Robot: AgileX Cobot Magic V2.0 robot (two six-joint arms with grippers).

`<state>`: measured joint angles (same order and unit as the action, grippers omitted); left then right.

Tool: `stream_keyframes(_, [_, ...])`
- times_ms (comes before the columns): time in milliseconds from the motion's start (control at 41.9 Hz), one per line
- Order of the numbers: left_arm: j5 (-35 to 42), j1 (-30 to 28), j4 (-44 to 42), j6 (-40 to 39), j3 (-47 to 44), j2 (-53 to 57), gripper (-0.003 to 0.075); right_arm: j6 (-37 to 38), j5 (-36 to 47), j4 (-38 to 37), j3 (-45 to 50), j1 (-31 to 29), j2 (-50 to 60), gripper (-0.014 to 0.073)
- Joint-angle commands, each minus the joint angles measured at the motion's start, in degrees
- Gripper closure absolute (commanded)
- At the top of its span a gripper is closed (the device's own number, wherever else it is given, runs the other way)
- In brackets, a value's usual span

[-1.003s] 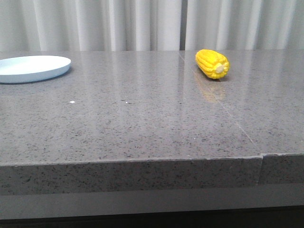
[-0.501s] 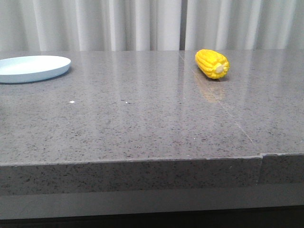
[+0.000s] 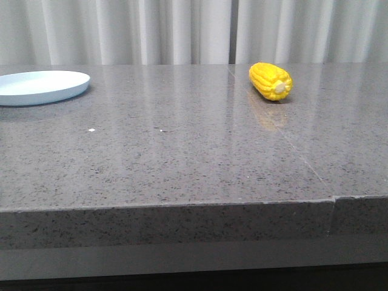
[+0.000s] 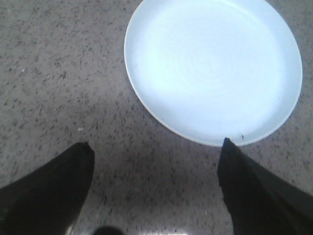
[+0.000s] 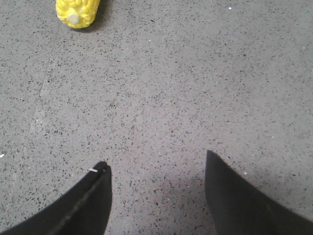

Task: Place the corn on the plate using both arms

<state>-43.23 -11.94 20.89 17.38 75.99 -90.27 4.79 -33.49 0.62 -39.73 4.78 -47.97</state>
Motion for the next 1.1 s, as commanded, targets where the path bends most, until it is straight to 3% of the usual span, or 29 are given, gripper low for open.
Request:
stream_keyframes(0, [3.62, 0.02, 4.38, 1.85, 5.12, -2.01, 0.0205, -0.41, 3.84, -0.62, -1.71, -0.28, 0.09, 0.0138])
stream_keyframes(310, [7.68, 1.29, 4.49, 1.85, 13.12, -14.34, 0.0206, -0.41, 3.84, -0.62, -1.71, -0.28, 0.09, 0.0138])
stream_keyframes(621, [10.02, 1.29, 4.49, 1.85, 15.50, -19.27, 0.0218, -0.41, 3.71, -0.62, -1.71, -0.28, 0.09, 0.0138])
stream_keyframes(931, [8.22, 1.29, 4.27, 1.85, 15.50, -19.50, 0.0591, -0.41, 3.71, -0.62, -1.71, -0.28, 0.09, 0.0138])
stream_keyframes(1074, [7.24, 1.29, 2.92, 1.85, 15.50, -19.50, 0.0708, -0.41, 3.71, -0.62, -1.71, -0.28, 0.09, 0.0138])
